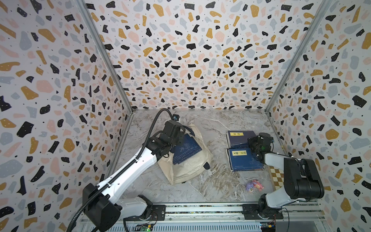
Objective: Take out the books from the canvas bag
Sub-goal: Place the book on the book.
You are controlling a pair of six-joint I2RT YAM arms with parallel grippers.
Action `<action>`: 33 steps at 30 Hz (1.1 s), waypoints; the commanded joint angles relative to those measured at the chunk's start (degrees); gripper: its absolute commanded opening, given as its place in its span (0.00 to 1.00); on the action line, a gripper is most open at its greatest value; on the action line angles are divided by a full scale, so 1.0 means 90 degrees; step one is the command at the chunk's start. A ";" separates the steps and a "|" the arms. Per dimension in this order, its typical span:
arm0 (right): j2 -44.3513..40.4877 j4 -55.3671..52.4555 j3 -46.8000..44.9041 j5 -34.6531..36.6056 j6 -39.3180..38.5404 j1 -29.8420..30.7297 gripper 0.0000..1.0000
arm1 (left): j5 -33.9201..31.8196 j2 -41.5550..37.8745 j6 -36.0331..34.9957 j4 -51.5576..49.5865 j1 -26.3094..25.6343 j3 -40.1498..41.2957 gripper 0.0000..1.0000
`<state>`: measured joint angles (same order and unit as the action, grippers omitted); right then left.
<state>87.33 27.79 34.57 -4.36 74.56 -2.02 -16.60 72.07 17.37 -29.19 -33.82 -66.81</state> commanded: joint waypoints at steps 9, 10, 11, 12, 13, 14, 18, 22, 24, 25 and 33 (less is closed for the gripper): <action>-0.0836 -0.0993 0.0094 -0.0223 -0.0321 -0.0159 0.60 | 0.0031 -0.0039 -0.0033 -0.0053 -0.0002 -0.0068 0.00; -0.0865 -0.1085 0.0085 -0.0282 -0.0305 -0.0198 0.61 | 0.0023 -0.0058 -0.0029 -0.0046 -0.0006 -0.0067 0.00; -0.0912 -0.1214 0.0075 -0.0275 -0.0302 -0.0218 0.62 | 0.0010 -0.0059 -0.0045 -0.0048 -0.0016 -0.0058 0.00; -0.0965 -0.1339 0.0072 -0.0228 -0.0282 -0.0232 0.63 | 0.0001 -0.0059 -0.0054 -0.0038 -0.0021 -0.0044 0.00; -0.1059 -0.1396 0.0024 -0.0186 -0.0261 -0.0242 0.63 | -0.0006 -0.0059 -0.0054 -0.0035 -0.0020 -0.0046 0.00; -0.1136 -0.1452 -0.0024 -0.0134 -0.0227 -0.0259 0.64 | -0.0011 -0.0061 -0.0055 -0.0038 -0.0031 -0.0054 0.00; -0.1300 -0.1569 -0.0101 -0.0072 -0.0159 -0.0350 0.70 | -0.0001 -0.0051 -0.0061 -0.0053 -0.0038 -0.0067 0.00; -0.1347 -0.1750 0.0038 -0.0322 -0.0287 -0.0371 0.73 | -0.0010 -0.0083 -0.0066 -0.0057 -0.0052 -0.0060 0.00; -0.1472 -0.1802 0.0073 -0.0396 -0.0346 -0.0371 0.75 | -0.0020 -0.0106 -0.0066 -0.0048 -0.0060 -0.0048 0.00; -0.1556 -0.1885 0.0101 -0.0341 -0.0413 -0.0361 0.77 | -0.0026 -0.0108 -0.0074 -0.0047 -0.0070 -0.0048 0.00; -0.1999 -0.2062 0.0018 -0.0138 -0.0798 -0.0298 0.81 | -0.0020 -0.0139 -0.0084 -0.0057 -0.0085 -0.0058 0.00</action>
<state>70.37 10.68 33.93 -6.57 69.38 -4.86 -16.43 72.07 17.17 -29.45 -34.50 -66.78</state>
